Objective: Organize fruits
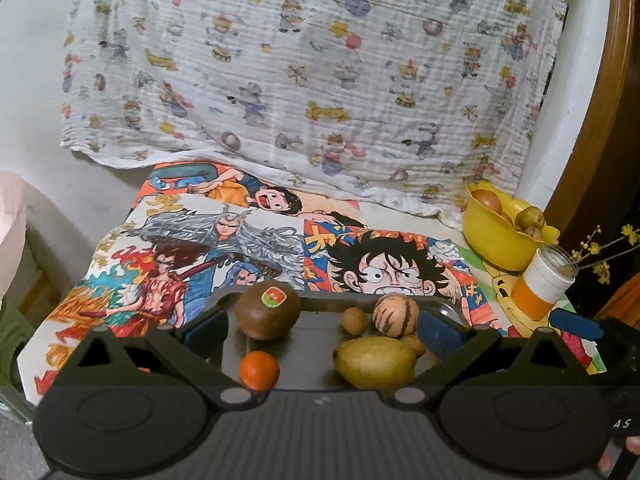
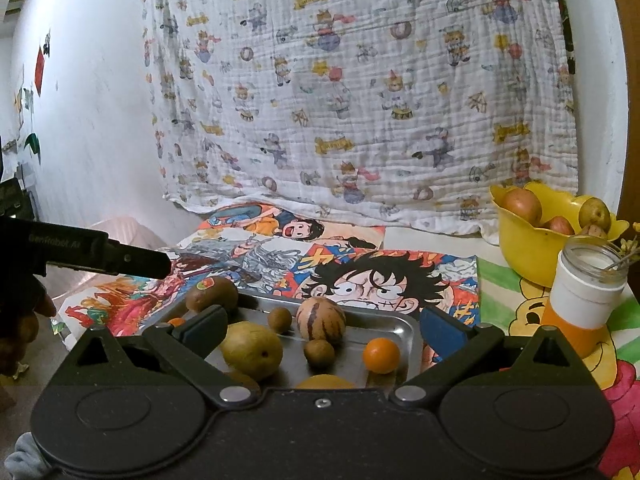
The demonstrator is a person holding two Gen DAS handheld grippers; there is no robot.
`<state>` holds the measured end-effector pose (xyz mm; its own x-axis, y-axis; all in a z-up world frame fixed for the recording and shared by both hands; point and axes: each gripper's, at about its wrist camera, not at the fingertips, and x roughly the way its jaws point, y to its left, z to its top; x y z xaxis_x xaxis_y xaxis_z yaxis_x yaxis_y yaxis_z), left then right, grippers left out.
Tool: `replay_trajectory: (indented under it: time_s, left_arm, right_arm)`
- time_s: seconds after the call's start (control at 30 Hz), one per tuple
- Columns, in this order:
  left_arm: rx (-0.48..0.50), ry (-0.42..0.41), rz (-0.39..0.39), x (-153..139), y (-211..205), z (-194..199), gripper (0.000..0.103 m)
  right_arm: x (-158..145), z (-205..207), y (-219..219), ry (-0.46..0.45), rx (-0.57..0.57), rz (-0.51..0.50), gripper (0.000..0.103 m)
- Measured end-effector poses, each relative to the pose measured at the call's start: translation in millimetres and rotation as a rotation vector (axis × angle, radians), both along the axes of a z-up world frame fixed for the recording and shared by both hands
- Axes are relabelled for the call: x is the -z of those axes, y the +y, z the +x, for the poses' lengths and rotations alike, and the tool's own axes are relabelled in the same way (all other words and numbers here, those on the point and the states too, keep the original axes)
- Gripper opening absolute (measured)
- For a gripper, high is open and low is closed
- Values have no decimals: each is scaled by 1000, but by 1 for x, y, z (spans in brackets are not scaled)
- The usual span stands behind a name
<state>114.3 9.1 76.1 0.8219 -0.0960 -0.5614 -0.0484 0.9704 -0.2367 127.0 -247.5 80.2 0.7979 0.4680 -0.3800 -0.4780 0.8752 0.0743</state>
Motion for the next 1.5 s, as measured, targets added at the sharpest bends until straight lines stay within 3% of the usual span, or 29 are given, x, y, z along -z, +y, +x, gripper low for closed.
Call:
replay_trajectory:
  time_s: [0.23, 0.63, 0.87, 1.27, 1.5]
  left_arm:
    - [-30, -11, -23, 10, 5, -17, 102]
    - [-95, -89, 71, 18, 2, -62, 102]
    - [-124, -107, 87, 24, 4, -83, 102]
    - [-104, -122, 118, 40, -5, -105, 103]
    - [-98, -138, 182, 47, -10, -110, 103]
  right_arm:
    - [7, -14, -1, -26, 31, 32, 102]
    - [15, -38, 8, -75, 28, 44, 102]
    - [20, -50, 13, -88, 27, 60, 102]
    - [31, -73, 21, -126, 34, 49, 102]
    - [38, -76, 16, -124, 55, 52, 102]
